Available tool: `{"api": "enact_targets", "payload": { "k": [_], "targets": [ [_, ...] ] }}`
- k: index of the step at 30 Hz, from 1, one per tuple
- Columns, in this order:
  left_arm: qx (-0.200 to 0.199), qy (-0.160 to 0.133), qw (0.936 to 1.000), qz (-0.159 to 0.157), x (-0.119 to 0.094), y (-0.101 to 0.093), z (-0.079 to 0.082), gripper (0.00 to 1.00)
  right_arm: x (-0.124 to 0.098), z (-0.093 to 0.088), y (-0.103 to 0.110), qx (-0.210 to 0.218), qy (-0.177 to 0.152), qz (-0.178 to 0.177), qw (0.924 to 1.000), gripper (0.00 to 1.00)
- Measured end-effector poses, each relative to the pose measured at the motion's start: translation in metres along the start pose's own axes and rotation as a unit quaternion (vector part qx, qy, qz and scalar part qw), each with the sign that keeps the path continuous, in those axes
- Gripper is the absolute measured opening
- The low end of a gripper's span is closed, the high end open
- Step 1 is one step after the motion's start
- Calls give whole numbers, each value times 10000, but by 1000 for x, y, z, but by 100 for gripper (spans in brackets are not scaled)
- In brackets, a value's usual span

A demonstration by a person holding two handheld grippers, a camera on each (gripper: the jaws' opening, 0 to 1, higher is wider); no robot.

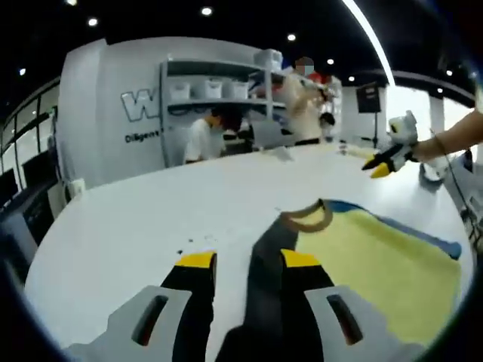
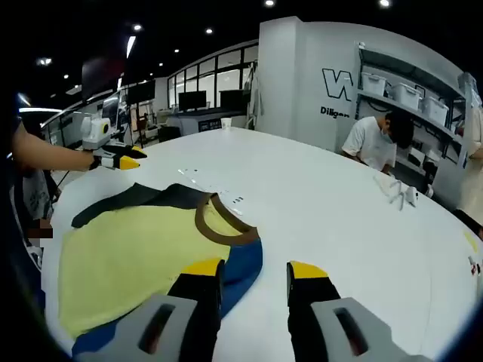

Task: Fold the garment on the visible template until the final outline fits inside the template.

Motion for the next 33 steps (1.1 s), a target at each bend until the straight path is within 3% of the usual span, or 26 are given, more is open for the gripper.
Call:
{"api": "enact_targets", "payload": {
  "k": [10, 11, 13, 16, 26, 33],
  "targets": [
    [-101, -218, 9996, -154, -45, -42, -7, 31, -63, -27, 58, 4, -197, -97, 9998, 31],
    [-125, -255, 9995, -159, -51, -49, -10, 31, -69, -28, 63, 297, -339, -143, 9989, 31],
    [-195, -158, 9995, -189, -60, -60, -18, 31, -77, -33, 68, 493, -409, -181, 9978, 31],
    [-199, -85, 9995, -236, -75, -76, -26, 32, -97, -40, 86, 521, -442, -235, 9974, 31],
    [-409, 110, 9984, -367, -125, -111, -53, 35, -149, -72, 159, 322, -100, -47, 9994, 34],
    [-558, 168, 9977, -342, -158, -130, -74, 35, -173, -112, 206, 857, 126, -16, 9962, 38]
  ]
}}
Point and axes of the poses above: the point that each gripper's makers call its tool centre point, and the gripper's own axes: x roughly forward along the fingers, y roughly to its left, z roughly out of its top, the point moved 1 cm from there along -x, roughly backward along the fingers, and after that the axes turned 10 degrees about -x, right-handed, at the moved point
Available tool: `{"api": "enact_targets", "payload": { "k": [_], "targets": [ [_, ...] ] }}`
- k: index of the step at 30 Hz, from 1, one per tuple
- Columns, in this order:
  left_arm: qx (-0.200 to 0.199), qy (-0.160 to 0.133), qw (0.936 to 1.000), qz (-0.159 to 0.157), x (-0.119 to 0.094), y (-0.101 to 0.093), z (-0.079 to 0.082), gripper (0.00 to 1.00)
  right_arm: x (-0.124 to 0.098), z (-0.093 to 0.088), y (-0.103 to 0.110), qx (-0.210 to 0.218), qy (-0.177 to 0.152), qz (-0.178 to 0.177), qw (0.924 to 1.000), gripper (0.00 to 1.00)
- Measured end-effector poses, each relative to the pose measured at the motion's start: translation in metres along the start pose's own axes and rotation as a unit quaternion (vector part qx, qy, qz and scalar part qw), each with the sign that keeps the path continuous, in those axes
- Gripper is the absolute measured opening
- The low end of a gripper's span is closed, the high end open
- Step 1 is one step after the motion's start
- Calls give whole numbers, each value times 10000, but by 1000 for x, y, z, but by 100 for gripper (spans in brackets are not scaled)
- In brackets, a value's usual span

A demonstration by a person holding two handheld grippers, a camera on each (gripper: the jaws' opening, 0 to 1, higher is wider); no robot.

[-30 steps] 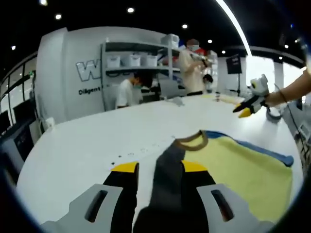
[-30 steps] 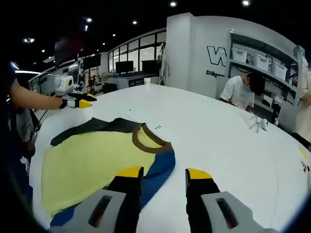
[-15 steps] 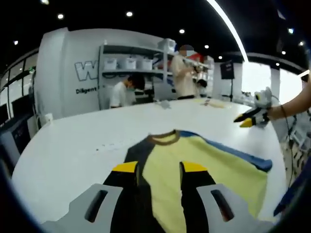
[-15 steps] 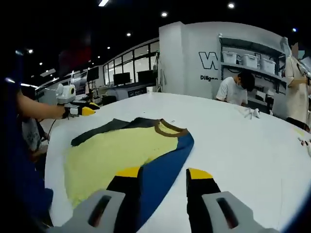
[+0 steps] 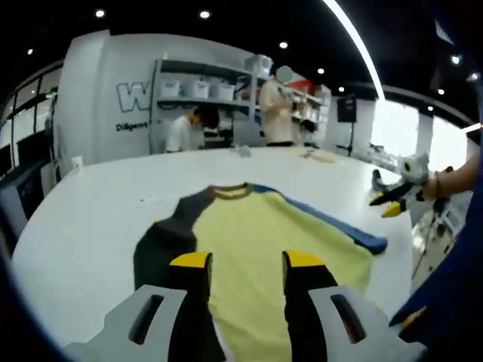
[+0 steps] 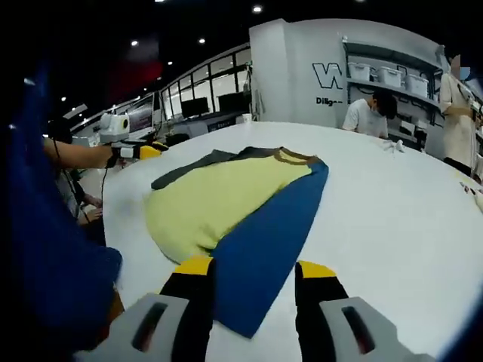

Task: Fold the garment on the visible template until the final outline fits inside the template.

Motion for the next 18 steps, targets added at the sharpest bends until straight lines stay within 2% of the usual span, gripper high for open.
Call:
{"api": "enact_targets", "payload": {
  "k": [3, 7, 11, 13, 15, 16, 17, 18],
  "targets": [
    [-93, 0, 10000, -9, -7, -5, -5, 34, -5, -14, 11, 83, 83, -59, 9999, 38],
    [-149, -11, 9999, -18, -17, -13, -9, 34, -11, -33, 28, -81, 348, -180, 9992, 38],
    [-192, -65, 9998, 7, -25, -14, -10, 33, -14, -50, 40, 63, 530, -244, 9983, 37],
    [-189, -78, 9998, 13, -27, -12, -10, 33, -17, -56, 37, -67, 611, -455, 9971, 37],
    [-196, -109, 9997, 27, -32, -13, -9, 33, -20, -60, 28, -521, 803, -860, 9917, 36],
    [-199, -117, 9997, 29, -32, -13, -8, 33, -21, -61, 26, -629, 855, -907, 9902, 35],
    [-213, -145, 9997, 40, -34, -10, -8, 33, -22, -59, 27, -1000, 1016, -976, 9850, 35],
    [-227, -158, 9996, 49, -34, -8, -7, 33, -22, -59, 25, -1157, 1106, -1033, 9817, 34]
  ]
}}
Point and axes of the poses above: the point that each gripper's makers call its tool centre point, and the gripper's own axes: x roughly forward along the fingers, y roughly to its left, z roughly out of its top, the point moved 1 cm from there along -x, roughly backward along the fingers, and after that the axes turned 10 degrees about -x, right-handed, at the moved point
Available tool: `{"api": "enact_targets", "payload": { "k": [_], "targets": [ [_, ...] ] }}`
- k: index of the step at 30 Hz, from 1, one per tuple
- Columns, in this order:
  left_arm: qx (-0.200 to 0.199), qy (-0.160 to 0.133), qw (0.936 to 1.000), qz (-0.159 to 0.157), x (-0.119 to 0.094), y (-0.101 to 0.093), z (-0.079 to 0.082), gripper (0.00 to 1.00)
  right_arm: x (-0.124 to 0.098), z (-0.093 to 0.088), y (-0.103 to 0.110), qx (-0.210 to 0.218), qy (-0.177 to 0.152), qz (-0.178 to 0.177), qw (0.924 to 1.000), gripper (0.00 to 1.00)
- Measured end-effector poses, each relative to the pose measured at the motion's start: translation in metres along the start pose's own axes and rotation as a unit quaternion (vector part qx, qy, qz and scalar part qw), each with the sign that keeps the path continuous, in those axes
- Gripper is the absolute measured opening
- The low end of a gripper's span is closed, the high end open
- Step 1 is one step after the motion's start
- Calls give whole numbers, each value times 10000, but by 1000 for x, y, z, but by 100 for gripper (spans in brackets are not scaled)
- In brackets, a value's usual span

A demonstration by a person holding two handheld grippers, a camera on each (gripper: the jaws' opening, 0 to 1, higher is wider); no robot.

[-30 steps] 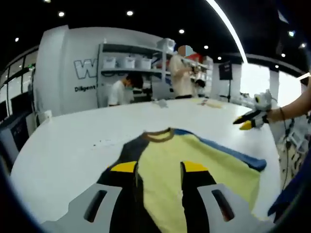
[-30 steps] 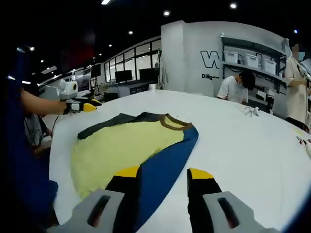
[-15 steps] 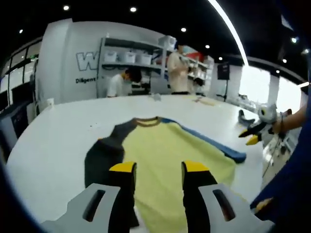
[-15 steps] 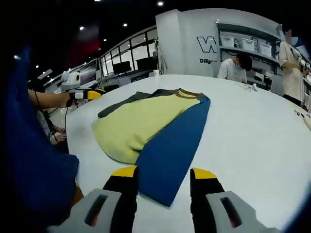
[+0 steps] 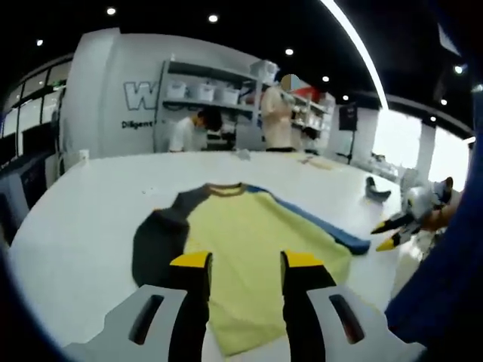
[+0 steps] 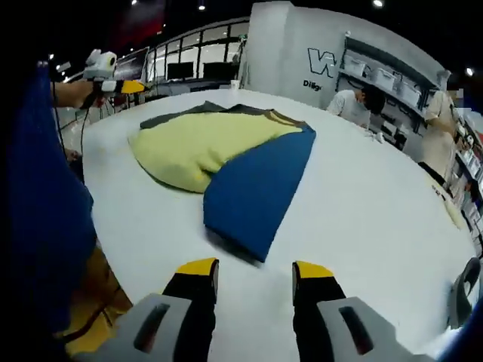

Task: Fold the garment on the visible template until the final outline fits inside the template.

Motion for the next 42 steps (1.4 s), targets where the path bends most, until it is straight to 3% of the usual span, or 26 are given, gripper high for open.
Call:
{"api": "enact_targets", "payload": {
  "k": [2, 9, 14, 17, 21, 27, 31, 42],
  "targets": [
    [-3, -30, 10000, 21, -1, 1, 2, 33, 4, -3, -7, -190, 40, -201, 9996, 32],
    [-27, -84, 9999, 67, -3, -5, 9, 33, 11, 8, -16, -459, -17, -314, 9985, 31],
    [-7, -72, 9999, 90, -4, -9, 10, 33, 19, 20, -15, -855, -77, -178, 9961, 29],
    [-15, -57, 9999, 97, -4, -10, 8, 33, 22, 25, -12, -929, -150, -117, 9955, 21],
    [-27, -59, 9999, 89, -4, -11, 8, 33, 21, 32, -6, -1235, -217, 49, 9921, 0],
    [-42, -55, 9999, 89, -4, -11, 7, 33, 19, 39, -10, -1354, -300, 103, 9903, 0],
    [-32, 12, 10000, 86, -3, -11, 3, 33, 7, 45, -31, -1539, -266, 36, 9877, 0],
    [-103, 4, 9999, 83, 2, -9, 1, 32, -23, 30, -114, -2703, 299, -12, 9623, 0]
  ]
}}
Point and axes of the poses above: the point that each gripper's makers call its tool centre point, and the gripper's own axes: x roughly forward along the fingers, y roughly to its left, z roughly out of its top, the point moved 1 cm from there along -x, roughly backward along the fingers, and after that the axes turned 10 degrees about -x, right-handed, at the moved point
